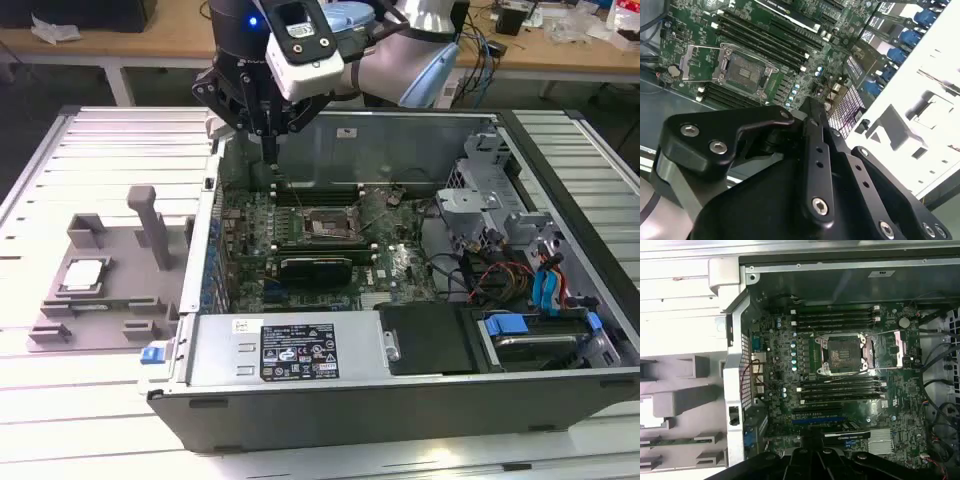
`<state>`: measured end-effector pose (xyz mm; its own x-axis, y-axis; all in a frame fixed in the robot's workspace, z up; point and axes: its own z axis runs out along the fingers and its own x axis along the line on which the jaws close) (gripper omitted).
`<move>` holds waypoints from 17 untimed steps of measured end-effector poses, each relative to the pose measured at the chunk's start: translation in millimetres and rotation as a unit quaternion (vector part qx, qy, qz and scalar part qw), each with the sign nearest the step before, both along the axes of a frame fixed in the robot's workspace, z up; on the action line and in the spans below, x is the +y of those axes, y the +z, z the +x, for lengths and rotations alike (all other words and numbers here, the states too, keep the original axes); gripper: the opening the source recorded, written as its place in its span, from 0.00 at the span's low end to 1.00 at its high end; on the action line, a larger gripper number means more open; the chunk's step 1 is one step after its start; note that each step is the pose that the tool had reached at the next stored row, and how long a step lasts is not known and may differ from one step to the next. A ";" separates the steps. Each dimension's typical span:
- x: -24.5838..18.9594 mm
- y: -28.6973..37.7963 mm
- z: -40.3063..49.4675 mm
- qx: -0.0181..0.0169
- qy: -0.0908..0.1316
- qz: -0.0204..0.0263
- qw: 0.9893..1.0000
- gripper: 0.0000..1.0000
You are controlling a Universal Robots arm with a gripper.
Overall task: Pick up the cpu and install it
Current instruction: 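Reach for the cpu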
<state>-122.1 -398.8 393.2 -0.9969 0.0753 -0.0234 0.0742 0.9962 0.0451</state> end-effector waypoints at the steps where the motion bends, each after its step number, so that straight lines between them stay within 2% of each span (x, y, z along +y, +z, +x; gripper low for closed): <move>1: 0.0 0.0 -12.0 0.000 0.000 0.000 1.000 0.11; 4: 0.0 0.0 -26.6 0.000 0.000 0.000 1.000 0.11; 13: 0.0 0.0 -36.0 0.000 0.000 0.000 1.000 0.11; 17: 0.0 0.0 -45.7 0.000 0.000 0.000 1.000 0.11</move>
<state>-167.8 -398.9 393.2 -0.9969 0.0753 -0.0233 0.0742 0.9962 0.0451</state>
